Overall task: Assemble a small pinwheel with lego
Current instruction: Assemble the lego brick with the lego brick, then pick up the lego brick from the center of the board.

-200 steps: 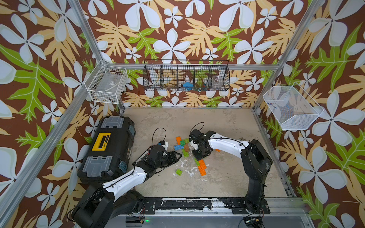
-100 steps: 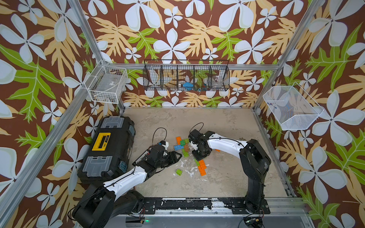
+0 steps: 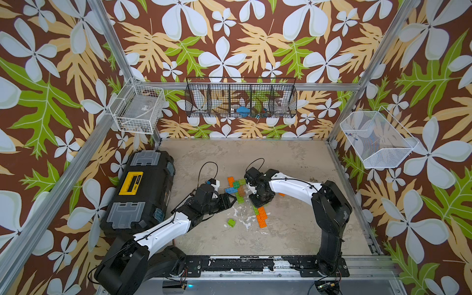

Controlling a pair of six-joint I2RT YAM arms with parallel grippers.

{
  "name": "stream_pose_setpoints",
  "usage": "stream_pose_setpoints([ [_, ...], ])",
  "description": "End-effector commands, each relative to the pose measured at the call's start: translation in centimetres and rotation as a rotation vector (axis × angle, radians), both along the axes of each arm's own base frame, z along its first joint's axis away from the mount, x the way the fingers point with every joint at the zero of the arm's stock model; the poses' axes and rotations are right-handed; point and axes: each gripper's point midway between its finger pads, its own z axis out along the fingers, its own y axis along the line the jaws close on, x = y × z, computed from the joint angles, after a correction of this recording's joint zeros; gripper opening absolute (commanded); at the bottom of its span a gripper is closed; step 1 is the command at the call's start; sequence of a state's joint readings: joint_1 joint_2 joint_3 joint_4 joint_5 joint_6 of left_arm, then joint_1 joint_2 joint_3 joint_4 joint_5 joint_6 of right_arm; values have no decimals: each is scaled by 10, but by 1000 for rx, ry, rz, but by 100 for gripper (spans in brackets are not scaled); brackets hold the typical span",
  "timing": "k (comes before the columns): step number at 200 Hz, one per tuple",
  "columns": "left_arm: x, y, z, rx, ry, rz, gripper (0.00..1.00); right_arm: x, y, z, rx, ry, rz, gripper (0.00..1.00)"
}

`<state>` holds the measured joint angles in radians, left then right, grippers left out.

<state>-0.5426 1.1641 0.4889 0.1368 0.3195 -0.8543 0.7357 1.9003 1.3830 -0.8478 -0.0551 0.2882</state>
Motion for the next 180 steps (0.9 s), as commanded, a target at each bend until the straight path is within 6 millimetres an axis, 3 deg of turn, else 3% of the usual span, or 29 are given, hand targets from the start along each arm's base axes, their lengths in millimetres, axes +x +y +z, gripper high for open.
stream_pose_setpoints([
  [1, 0, -1, -1, 32, -13, -21, 67, -2, 2, 11, 15, 0, -16, 19],
  [35, -1, -5, -2, 48, -18, -31, 68, -2, 1, 16, 37, -15, -30, 19],
  [54, 0, -13, -1, 89, -33, -52, 68, 10, -14, 23, 43, -61, -104, 20],
  [90, 3, -53, 3, 190, -85, -148, 68, 44, -89, 35, 35, -136, -430, 19],
  [106, 8, -74, 2, 230, -105, -195, 68, 53, -123, 33, 21, -148, -567, 19],
  [121, 14, -97, 0, 253, -115, -247, 68, 58, -143, 27, 8, -142, -648, 19],
  [153, 28, -143, -8, 303, -134, -337, 68, 62, -150, 15, -5, -124, -712, 19],
  [180, 33, -165, -11, 312, -134, -375, 68, 64, -152, 8, -10, -119, -758, 20],
])
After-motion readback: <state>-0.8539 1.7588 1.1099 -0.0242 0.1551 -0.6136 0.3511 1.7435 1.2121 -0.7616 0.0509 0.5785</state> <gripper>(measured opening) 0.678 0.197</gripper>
